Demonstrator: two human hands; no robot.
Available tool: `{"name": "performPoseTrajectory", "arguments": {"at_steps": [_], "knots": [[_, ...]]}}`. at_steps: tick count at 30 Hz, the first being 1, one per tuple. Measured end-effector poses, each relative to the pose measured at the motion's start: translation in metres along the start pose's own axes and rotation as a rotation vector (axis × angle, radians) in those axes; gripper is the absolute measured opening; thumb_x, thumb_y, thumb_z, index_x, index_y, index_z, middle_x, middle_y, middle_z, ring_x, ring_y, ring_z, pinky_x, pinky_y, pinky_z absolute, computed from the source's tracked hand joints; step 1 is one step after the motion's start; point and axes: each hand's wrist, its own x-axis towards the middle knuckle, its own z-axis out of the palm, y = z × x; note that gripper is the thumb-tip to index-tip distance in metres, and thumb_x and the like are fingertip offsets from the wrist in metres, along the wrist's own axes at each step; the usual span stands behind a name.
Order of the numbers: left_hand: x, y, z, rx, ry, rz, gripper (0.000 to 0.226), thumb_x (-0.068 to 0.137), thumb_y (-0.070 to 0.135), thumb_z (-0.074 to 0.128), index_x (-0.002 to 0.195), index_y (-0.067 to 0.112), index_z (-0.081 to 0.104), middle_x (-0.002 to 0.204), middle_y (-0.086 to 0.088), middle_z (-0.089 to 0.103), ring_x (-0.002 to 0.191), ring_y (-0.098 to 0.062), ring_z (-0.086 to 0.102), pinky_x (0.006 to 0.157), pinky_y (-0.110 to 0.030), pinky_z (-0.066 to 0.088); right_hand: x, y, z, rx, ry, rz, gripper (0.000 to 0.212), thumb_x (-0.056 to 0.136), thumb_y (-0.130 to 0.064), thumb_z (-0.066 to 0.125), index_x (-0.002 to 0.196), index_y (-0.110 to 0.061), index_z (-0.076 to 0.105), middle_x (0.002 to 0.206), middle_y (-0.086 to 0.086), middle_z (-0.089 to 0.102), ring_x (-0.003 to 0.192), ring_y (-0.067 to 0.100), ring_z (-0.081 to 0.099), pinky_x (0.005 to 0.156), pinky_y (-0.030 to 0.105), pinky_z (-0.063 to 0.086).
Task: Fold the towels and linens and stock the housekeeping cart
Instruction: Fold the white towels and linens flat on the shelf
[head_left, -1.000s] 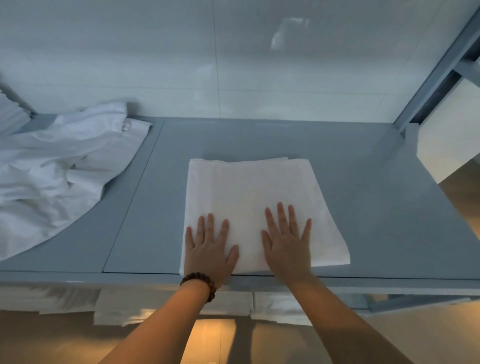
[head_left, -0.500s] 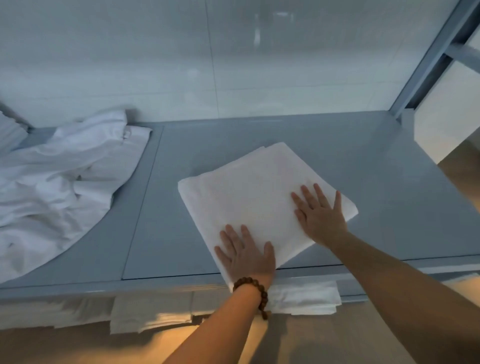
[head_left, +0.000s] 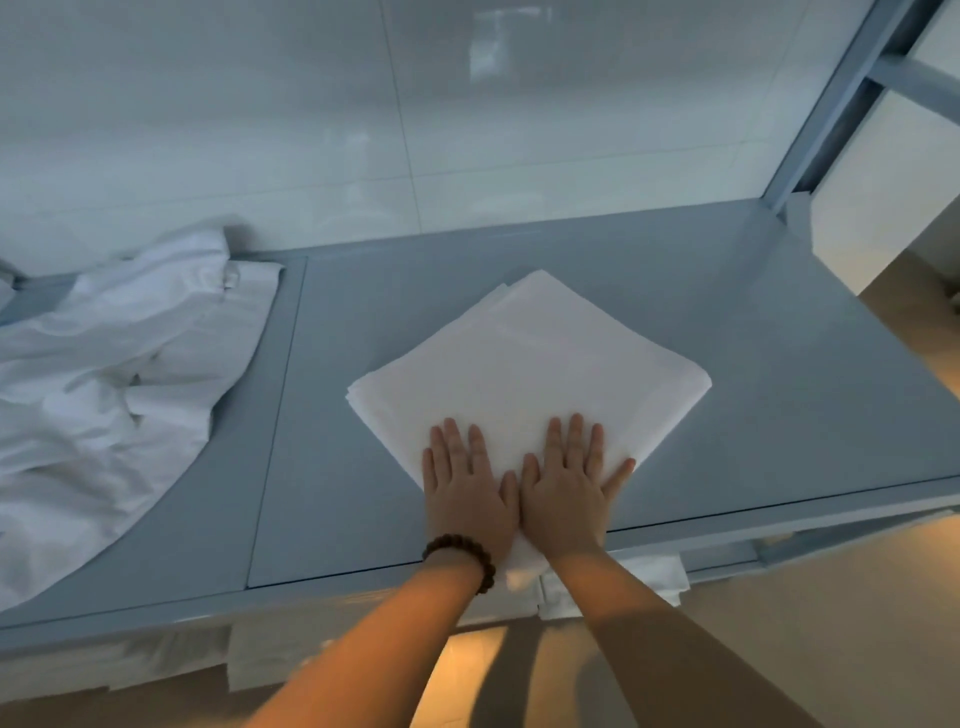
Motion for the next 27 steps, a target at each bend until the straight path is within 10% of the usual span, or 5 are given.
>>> {"name": "performPoseTrajectory", "arguments": {"at_steps": [6, 19, 27], "knots": [[-0.029, 0.064, 0.025, 0.014, -0.064, 0.004, 0.07, 0.099, 0.044, 0.02, 0.153, 0.005, -0.001, 0.153, -0.025, -0.021, 0.134, -0.043, -0.035, 0.106, -0.047, -0.031, 0.059, 0.065, -0.034, -0.173, -0.138, -0.28, 0.057, 0.1, -0.049, 0.011, 0.152, -0.032, -0.006, 0.16, -0.008, -0.012, 0.146, 0.018, -0.018, 0.116, 0.056, -0.007], [0.014, 0.03, 0.025, 0.183, -0.124, 0.372, 0.061, 0.096, 0.049, 0.003, 0.154, 0.031, 0.007, 0.163, 0.0, 0.002, 0.147, -0.031, -0.012, 0.114, -0.057, -0.015, 0.015, 0.055, -0.014, -0.104, 0.005, -0.008, 0.059, 0.099, -0.048, 0.01, 0.153, -0.03, -0.003, 0.16, -0.008, -0.011, 0.147, 0.022, -0.016, 0.118, 0.055, 0.001], [0.054, -0.069, 0.003, 0.159, -0.11, 0.123, 0.059, 0.096, 0.056, 0.008, 0.152, 0.041, -0.004, 0.162, 0.008, -0.008, 0.148, -0.025, -0.012, 0.116, -0.053, -0.011, 0.015, 0.055, -0.012, -0.122, 0.034, -0.012, 0.063, 0.096, -0.055, 0.015, 0.153, -0.03, 0.008, 0.161, -0.006, 0.0, 0.148, 0.025, -0.006, 0.118, 0.055, 0.005]]}}
